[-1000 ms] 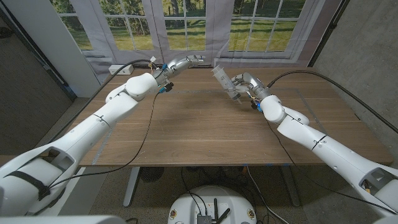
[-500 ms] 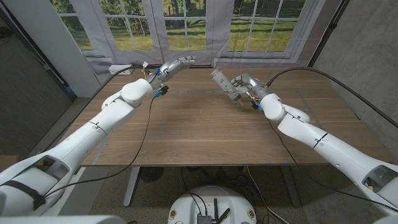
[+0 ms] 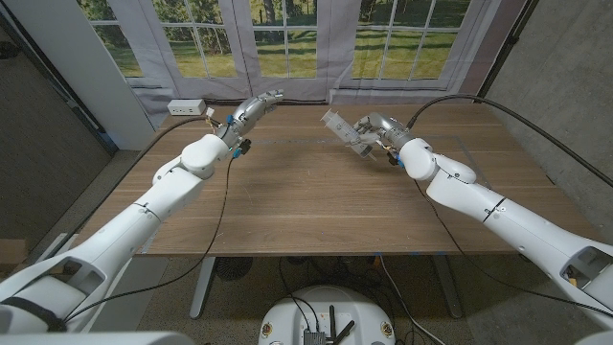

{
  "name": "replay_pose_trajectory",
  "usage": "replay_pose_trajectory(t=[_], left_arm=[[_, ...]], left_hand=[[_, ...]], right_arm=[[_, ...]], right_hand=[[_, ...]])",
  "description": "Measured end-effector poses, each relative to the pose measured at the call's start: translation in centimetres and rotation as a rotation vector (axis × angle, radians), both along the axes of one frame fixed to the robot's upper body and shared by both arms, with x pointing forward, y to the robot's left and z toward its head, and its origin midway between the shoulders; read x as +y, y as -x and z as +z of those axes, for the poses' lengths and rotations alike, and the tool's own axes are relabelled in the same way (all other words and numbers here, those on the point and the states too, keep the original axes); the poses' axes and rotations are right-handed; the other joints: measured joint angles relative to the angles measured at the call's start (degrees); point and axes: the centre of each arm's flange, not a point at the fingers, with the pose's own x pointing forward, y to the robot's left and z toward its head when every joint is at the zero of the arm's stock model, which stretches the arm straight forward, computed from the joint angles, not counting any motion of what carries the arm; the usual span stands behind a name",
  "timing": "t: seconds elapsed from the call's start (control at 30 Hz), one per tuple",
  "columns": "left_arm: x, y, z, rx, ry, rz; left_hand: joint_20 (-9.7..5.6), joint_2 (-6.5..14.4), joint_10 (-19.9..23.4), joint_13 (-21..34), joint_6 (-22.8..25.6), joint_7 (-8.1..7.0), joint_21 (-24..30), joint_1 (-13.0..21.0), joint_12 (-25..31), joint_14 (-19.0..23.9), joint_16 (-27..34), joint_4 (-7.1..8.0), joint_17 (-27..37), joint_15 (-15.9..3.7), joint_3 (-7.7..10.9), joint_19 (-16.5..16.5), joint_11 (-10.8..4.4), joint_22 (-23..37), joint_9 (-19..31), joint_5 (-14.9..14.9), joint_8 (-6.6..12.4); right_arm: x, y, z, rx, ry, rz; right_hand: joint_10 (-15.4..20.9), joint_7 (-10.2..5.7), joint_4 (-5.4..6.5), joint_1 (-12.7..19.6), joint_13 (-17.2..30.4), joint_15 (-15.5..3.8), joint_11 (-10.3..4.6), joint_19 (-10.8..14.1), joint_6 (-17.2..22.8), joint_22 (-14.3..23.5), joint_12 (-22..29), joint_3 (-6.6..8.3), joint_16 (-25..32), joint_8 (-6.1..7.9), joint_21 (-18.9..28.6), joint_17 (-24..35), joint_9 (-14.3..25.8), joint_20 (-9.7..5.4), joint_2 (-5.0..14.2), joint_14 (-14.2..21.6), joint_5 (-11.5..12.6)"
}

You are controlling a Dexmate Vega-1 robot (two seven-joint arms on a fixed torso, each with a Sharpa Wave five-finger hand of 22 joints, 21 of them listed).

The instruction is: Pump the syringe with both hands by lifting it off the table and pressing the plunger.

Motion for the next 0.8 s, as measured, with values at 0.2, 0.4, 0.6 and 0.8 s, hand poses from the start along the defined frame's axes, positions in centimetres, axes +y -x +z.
replay_pose_trajectory(t=[0.2, 0.4, 0.6, 0.8], left_arm=[[1.1, -0.6, -1.7, 0.032, 0.085, 0.013], [1.8, -1.2, -3.3, 0.062, 0.170, 0.017], [2.3, -1.7, -4.7, 0.091, 0.217, 0.024], [2.6, -2.0, -5.9, 0.115, 0.246, 0.031]], left_hand=[[-0.24, 0.04, 0.00, 0.00, 0.00, 0.00, 0.00, -0.03, 0.00, -0.51, 0.00, 0.00, 0.00, -0.10, 0.00, 0.24, 0.00, 0.00, 0.00, 0.00, 0.00], [-0.31, 0.27, 0.00, 0.00, 0.00, 0.00, 0.00, 0.20, 0.00, -0.51, 0.00, 0.00, 0.00, -0.10, 0.00, 0.31, 0.00, 0.00, 0.00, 0.00, 0.00], [-0.31, 0.27, 0.00, 0.00, -0.04, 0.05, 0.00, 0.20, 0.00, -0.51, 0.00, 0.00, 0.00, -0.10, 0.00, 0.31, 0.00, 0.00, 0.00, 0.00, 0.00], [-0.31, 0.26, 0.01, 0.00, -0.30, 0.31, 0.00, 0.20, 0.00, -0.51, 0.00, 0.00, 0.00, -0.10, 0.00, 0.31, 0.00, 0.00, 0.00, 0.00, 0.00]], right_arm=[[0.3, 0.0, 0.4, 0.013, 0.045, -0.020], [1.1, 0.1, 1.0, 0.018, 0.106, -0.039], [1.6, 0.0, 1.3, 0.034, 0.163, -0.064], [2.5, 0.0, 1.5, 0.049, 0.211, -0.077]], right_hand=[[-0.31, 0.00, 0.37, 0.36, 0.04, 0.09, -0.31, 0.00, 0.00, -0.02, -0.05, -0.37, 0.00, -0.13, 0.00, 0.00, 0.33, 0.00, 0.39, -0.73, -0.01], [-0.32, -0.31, 0.37, 0.35, 0.03, 0.09, -0.30, 0.00, -0.31, -0.14, -0.22, -0.37, -0.45, -0.23, 0.00, 0.00, 0.33, 0.00, 0.40, -0.72, -0.02], [-0.32, -0.31, 0.37, 0.34, 0.01, 0.09, -0.30, 0.00, -0.31, -0.14, -0.15, -0.37, -0.45, -0.36, 0.00, 0.00, 0.32, 0.00, 0.41, -0.72, 0.31], [-0.57, -0.31, 0.53, 0.34, 0.00, 0.31, -0.54, -0.01, -0.31, -0.13, -0.15, -0.53, -0.45, -0.44, 0.00, 0.00, 0.32, 0.00, 0.41, -0.93, 0.31]])
